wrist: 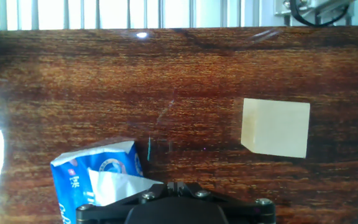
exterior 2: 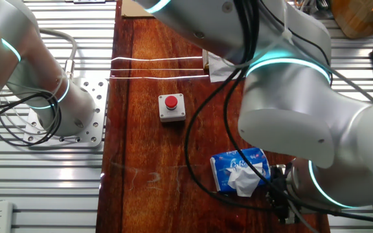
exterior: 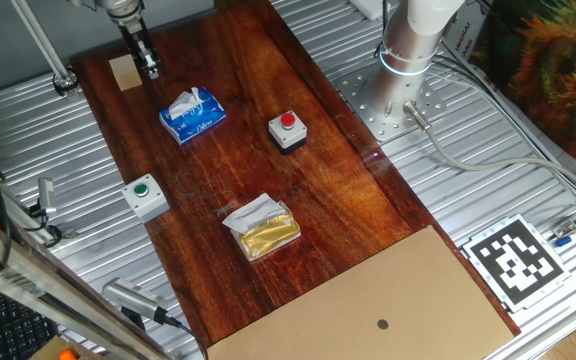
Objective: Grab the block and place it at the designated location
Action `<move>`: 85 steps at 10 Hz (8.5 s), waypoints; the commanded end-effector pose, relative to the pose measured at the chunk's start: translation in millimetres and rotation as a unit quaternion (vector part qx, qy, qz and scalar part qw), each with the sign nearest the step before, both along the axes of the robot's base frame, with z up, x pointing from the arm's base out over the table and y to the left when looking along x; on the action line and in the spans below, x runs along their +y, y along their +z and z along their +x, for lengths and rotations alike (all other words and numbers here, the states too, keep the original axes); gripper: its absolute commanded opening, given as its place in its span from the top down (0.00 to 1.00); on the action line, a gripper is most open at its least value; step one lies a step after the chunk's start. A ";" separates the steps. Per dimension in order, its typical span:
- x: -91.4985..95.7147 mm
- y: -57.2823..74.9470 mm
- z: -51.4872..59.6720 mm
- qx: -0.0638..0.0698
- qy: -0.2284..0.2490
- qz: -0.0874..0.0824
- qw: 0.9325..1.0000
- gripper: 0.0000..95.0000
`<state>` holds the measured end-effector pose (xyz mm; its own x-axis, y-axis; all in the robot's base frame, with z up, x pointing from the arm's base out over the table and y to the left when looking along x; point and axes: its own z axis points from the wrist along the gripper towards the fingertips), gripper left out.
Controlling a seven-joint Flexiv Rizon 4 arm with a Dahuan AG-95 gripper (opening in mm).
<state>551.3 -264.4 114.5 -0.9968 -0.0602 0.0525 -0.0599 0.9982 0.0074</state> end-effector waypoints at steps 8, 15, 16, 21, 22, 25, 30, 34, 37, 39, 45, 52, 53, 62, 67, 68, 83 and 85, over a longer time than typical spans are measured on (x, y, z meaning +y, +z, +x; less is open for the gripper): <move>0.5 -0.4 -0.4 0.025 -0.141 0.001 0.990 1.00; 0.4 -0.5 -0.6 0.021 -0.145 0.008 0.989 1.00; 0.3 -0.7 -0.9 0.022 -0.145 0.007 0.989 1.00; -23.7 -23.0 -14.6 0.025 -0.130 0.009 0.991 1.00; -32.9 -28.1 -14.2 0.025 -0.120 0.008 0.992 1.00; -73.6 -26.9 -15.0 0.024 -0.092 0.011 0.995 1.00; -108.5 -23.1 -15.2 0.023 -0.075 0.012 0.997 1.00; -118.6 -18.2 -6.0 0.022 -0.071 0.012 0.997 1.00; -119.3 -17.2 -2.5 0.022 -0.077 0.015 0.997 1.00; -119.5 -17.0 -2.4 0.019 -0.071 0.019 0.997 0.40; -122.1 -23.9 1.3 0.015 -0.067 0.024 0.997 0.00; -129.8 -34.2 25.8 0.010 -0.064 0.025 0.998 0.00; -130.2 -35.1 27.0 0.009 -0.065 0.024 0.998 0.00; -131.9 -49.7 47.2 0.006 -0.064 0.026 0.998 0.00; -125.4 -59.3 56.0 0.000 -0.075 0.033 0.997 0.00; -120.5 -61.6 56.8 -0.001 -0.076 0.032 0.997 0.00; -110.6 -83.2 59.0 -0.003 -0.080 0.030 0.996 0.20; -110.7 -83.4 58.7 -0.002 -0.082 0.028 0.996 0.60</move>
